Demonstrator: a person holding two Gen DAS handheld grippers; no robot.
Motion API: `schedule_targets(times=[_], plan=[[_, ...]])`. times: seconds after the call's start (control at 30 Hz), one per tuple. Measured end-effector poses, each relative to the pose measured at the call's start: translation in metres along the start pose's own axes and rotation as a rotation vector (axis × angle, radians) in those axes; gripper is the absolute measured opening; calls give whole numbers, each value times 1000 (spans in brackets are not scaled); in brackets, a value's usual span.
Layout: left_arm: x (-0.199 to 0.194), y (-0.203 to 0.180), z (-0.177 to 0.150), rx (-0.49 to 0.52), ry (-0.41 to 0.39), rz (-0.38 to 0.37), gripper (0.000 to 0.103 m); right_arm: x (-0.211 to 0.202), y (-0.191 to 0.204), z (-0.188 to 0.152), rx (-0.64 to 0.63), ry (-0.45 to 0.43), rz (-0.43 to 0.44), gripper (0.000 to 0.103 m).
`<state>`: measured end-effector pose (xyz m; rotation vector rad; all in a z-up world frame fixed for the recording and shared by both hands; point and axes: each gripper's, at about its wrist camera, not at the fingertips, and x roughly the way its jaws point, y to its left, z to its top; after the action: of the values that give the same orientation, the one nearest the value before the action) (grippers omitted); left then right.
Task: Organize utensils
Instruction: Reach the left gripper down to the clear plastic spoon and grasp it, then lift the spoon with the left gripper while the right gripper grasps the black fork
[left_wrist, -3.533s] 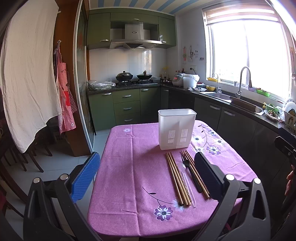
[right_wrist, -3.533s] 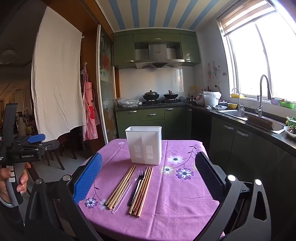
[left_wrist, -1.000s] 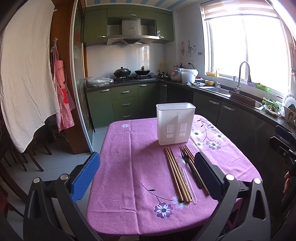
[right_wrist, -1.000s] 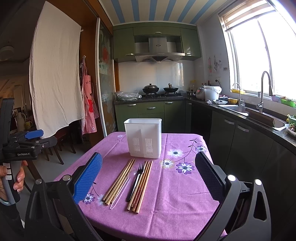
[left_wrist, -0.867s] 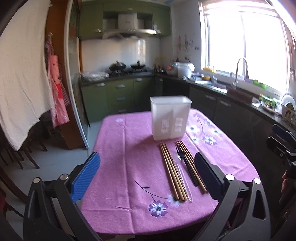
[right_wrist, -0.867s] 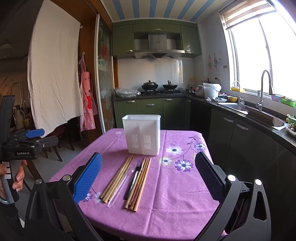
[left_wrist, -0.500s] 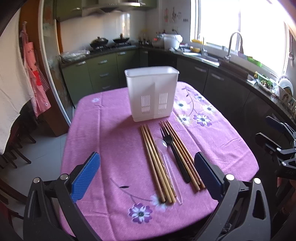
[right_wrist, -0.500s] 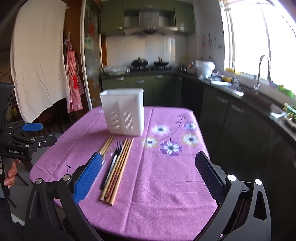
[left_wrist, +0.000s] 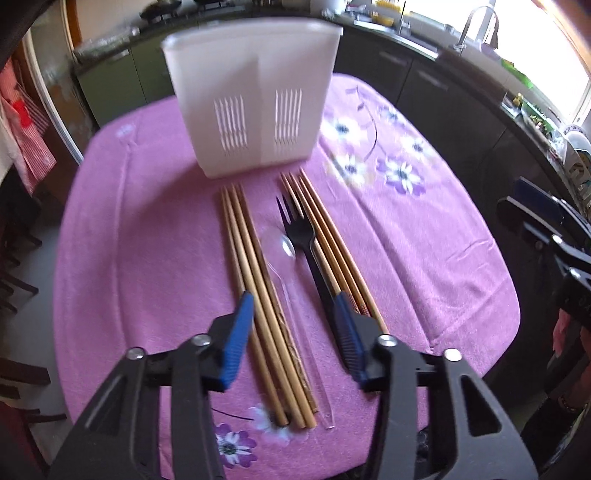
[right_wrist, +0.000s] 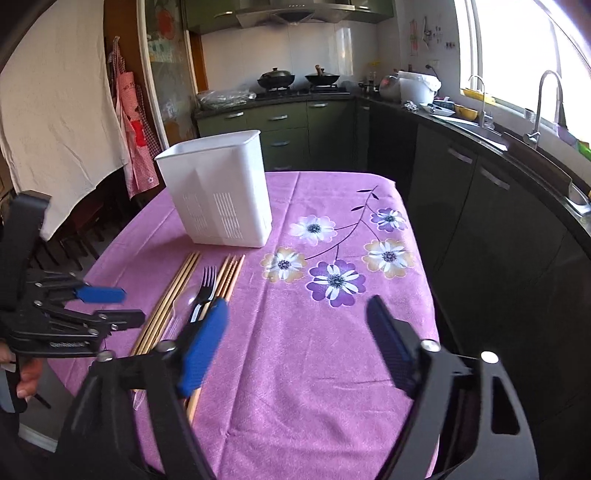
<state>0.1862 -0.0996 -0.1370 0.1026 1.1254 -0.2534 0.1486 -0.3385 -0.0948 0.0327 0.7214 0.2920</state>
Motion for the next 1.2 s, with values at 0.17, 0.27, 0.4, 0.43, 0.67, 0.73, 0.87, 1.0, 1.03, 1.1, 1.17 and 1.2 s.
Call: schedule_targets(times=[0.17,0.27,0.4,0.43,0.67,0.73,0.87,1.0,1.03,1.1,1.17,1.2], plan=[[20,-4,5,-14,83,-17,32,9,5,4,-12,12,29,59],[26,-6,7,-17,103,-26,26,10,8,5,-19,10,32,56],[37,-8,11,-21,135,-24,18,11,10,4,-25,5,30,55],[39,-8,13,-21,140,-19,16,10,10,4,-26,4,30,55],[51,-4,19,-35,158,19,16,8,10,1,-31,-6,28,55],[55,-5,21,-35,165,24,16,8,11,1,-32,-7,29,55],[62,-6,26,-31,178,37,16,8,12,0,-35,-9,29,55],[65,-6,27,-28,176,52,16,8,12,0,-39,-10,26,55],[66,-6,28,-29,174,53,16,8,11,0,-39,-10,25,55],[66,-8,27,-24,162,62,14,8,10,1,-37,-12,26,55],[66,-10,27,-20,148,62,10,9,10,0,-36,-12,28,56],[66,-9,26,-25,145,55,9,9,11,1,-37,-9,27,57]])
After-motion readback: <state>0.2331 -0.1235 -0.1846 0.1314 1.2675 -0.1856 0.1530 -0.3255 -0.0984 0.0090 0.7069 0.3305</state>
